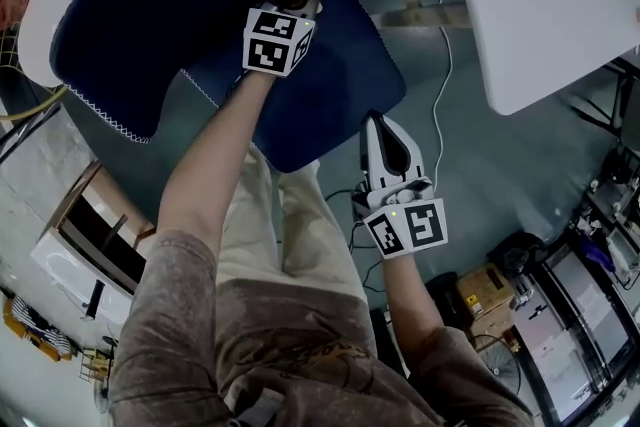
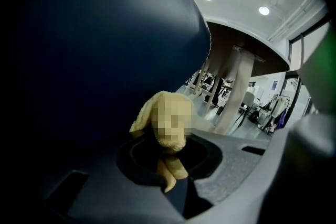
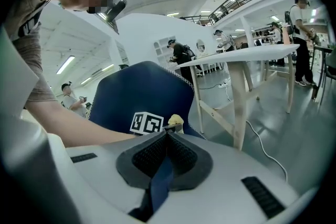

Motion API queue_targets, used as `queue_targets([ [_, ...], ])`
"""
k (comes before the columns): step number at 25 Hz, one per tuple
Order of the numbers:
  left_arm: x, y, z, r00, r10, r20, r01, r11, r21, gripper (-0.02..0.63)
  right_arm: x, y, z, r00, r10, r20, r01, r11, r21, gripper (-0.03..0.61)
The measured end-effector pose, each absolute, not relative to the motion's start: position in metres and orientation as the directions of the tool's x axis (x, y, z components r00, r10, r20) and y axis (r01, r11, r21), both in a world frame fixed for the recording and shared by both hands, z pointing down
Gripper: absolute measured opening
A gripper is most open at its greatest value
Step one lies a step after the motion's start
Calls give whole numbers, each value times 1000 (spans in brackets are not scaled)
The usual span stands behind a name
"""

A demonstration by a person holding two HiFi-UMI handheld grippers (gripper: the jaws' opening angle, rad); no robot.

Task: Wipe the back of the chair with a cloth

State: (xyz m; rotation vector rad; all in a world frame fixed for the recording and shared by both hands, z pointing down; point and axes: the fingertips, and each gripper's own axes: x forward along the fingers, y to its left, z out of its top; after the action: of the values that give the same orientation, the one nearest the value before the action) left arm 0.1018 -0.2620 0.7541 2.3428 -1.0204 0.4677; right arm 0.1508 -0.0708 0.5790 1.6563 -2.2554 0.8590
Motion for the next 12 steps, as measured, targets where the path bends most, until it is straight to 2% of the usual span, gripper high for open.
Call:
queue_targets([
  [6, 142, -270, 751, 699, -495, 516, -696, -638, 331, 67, 156, -61, 579, -324, -808, 492, -928, 171, -330, 25],
  [12, 160, -250, 722, 804, -411, 429, -581, -699, 418, 67, 156, -57, 572, -318, -818, 480, -927, 163, -337, 25],
])
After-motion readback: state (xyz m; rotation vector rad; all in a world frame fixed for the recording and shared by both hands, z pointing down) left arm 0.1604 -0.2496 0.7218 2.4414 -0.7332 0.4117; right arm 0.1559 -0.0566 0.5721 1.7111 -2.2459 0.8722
